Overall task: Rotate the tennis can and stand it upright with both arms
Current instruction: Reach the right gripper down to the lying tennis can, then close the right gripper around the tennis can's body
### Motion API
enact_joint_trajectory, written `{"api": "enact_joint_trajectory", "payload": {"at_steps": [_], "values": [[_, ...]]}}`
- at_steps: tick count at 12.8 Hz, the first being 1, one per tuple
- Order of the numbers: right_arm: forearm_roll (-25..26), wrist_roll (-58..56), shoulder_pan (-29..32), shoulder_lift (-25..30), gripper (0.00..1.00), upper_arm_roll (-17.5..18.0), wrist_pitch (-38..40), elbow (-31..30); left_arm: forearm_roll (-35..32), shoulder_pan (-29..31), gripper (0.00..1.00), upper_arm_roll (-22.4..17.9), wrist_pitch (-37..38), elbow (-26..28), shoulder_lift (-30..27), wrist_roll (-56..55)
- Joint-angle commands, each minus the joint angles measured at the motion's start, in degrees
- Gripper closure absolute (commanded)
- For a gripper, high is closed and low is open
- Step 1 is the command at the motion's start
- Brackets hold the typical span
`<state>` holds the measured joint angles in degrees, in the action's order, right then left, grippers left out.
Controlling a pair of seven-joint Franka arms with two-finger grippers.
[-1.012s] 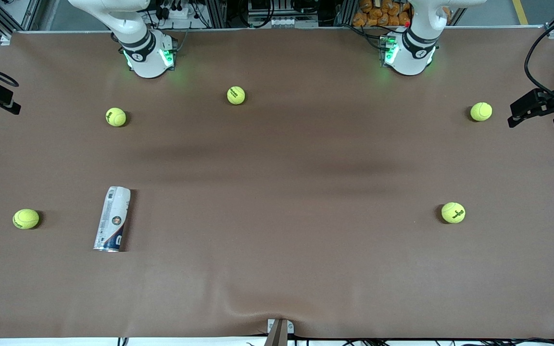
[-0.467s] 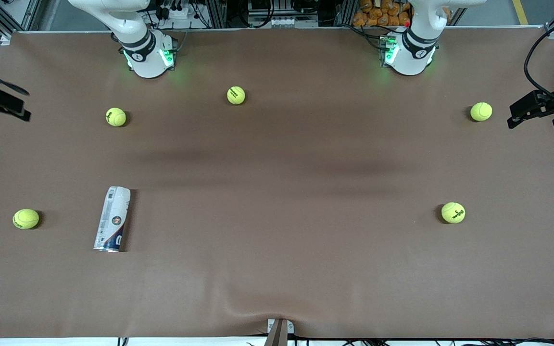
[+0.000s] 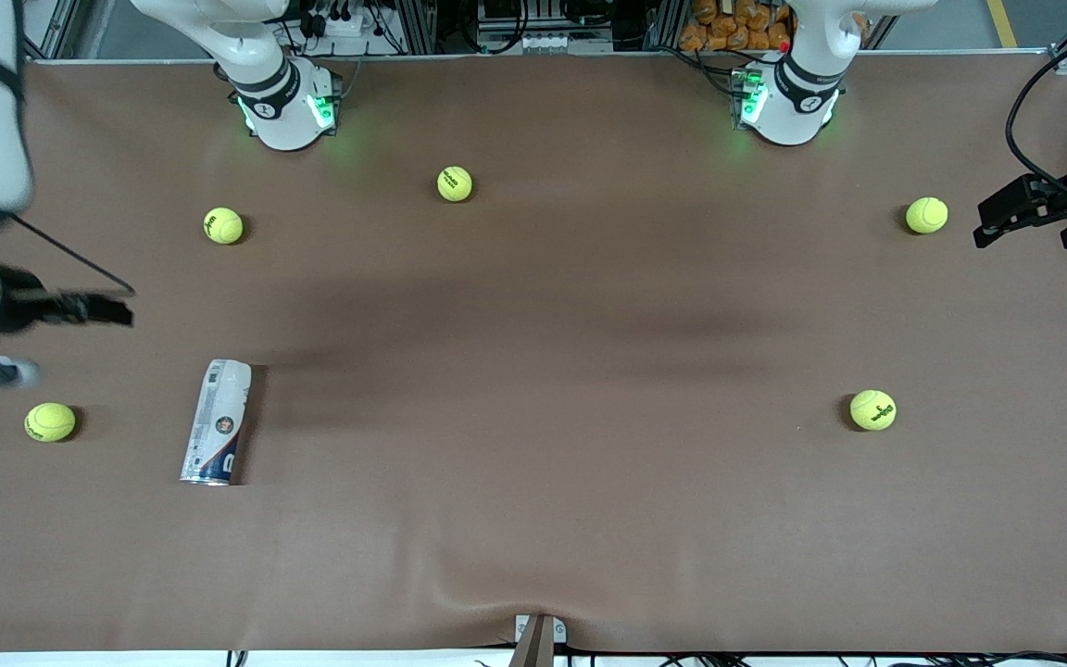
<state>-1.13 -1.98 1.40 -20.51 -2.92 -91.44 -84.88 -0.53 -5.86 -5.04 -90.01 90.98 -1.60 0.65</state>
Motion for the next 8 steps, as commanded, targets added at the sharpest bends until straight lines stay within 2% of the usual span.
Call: {"api": "enact_joint_trajectory", "payload": {"at_steps": [1,5,8], "values": [[-0.9,-0.7,-0.6,-7.9,0.0,0.0,-5.6,1.5,0.3,0.1,0.0,-0.2,0.1,-0.3,0.0,0.7],[-3.3,-1.0,-1.2,-16.1,0.0,0.3,-12.3,1.5,0.3,0.1,0.0,-0.2,0.2,-0.3,0.0,0.4],[-4.3,-4.3,-1.1,-19.7,0.0,0.2,-17.5,1.4,0.3,0.0,0.0,0.0,0.2,-0.2,0.0,0.4]]}}
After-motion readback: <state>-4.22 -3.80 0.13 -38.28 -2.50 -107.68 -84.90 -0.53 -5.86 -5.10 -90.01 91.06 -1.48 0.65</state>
